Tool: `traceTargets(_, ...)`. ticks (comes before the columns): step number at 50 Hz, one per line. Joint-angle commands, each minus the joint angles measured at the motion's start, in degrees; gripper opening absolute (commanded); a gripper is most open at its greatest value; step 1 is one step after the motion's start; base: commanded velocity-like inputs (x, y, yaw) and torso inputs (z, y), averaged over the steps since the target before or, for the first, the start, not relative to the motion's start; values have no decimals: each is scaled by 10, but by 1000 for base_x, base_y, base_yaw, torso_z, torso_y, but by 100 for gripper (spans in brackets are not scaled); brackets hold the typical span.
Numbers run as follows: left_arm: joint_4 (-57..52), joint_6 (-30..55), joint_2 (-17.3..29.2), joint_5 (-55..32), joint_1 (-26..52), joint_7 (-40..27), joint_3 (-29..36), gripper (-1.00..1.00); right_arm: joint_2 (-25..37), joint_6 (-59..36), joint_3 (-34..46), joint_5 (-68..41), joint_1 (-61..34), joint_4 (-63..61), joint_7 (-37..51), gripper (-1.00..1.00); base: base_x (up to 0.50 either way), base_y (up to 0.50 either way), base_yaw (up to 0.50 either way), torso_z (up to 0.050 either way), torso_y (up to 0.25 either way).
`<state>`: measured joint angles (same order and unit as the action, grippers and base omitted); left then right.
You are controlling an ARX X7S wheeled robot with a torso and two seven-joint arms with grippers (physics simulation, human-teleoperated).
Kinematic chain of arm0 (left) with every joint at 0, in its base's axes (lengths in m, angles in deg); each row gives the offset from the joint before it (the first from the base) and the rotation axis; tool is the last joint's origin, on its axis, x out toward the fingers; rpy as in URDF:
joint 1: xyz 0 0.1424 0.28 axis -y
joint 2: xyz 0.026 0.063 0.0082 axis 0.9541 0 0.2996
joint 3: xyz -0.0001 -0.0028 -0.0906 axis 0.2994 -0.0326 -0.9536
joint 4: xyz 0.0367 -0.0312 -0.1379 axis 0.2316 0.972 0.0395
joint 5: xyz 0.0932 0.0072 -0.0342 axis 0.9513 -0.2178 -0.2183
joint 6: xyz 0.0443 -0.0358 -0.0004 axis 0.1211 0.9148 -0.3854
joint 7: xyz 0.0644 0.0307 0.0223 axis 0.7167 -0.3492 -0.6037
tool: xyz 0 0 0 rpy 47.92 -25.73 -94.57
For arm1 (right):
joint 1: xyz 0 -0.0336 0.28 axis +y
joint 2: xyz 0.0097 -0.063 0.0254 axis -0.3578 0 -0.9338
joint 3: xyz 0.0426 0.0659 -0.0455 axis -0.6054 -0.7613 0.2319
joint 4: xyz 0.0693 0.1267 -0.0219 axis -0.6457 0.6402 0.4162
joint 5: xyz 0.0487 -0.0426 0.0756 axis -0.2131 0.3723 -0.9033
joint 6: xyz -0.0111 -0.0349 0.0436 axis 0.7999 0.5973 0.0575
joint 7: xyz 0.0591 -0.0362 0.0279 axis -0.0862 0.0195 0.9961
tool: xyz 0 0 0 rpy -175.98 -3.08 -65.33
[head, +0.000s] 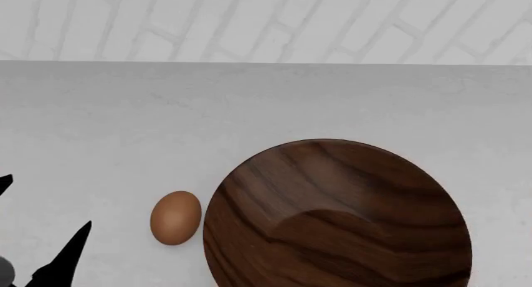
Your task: Place the eggs and milk next to the bowl.
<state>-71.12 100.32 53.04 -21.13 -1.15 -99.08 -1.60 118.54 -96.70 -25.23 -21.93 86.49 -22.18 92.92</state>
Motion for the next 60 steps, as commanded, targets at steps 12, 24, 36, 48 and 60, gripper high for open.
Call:
traceTargets(12,0,16,0,-10,22,-2,7,100,-16,28,116,76,-43,49,-39,100,0,0,0,0,0)
traceTargets(24,5,25,0,-13,34,-1,12,100,-29,29,144,103,-51,73,-53,100,0,0,0,0,0)
traceTargets(36,13,31,-5,-8,48,3,24,100,-37,31,192,127,-85,110,-67,100,0,0,0,0,0)
traceTargets(48,13,47,-4,-19,67,-1,25,100,-51,32,213,155,-95,127,-90,100,0,0,0,0,0)
traceTargets(60,14,49,-4,-21,69,-1,26,100,-61,33,219,161,-97,137,-98,100,0,0,0,0,0)
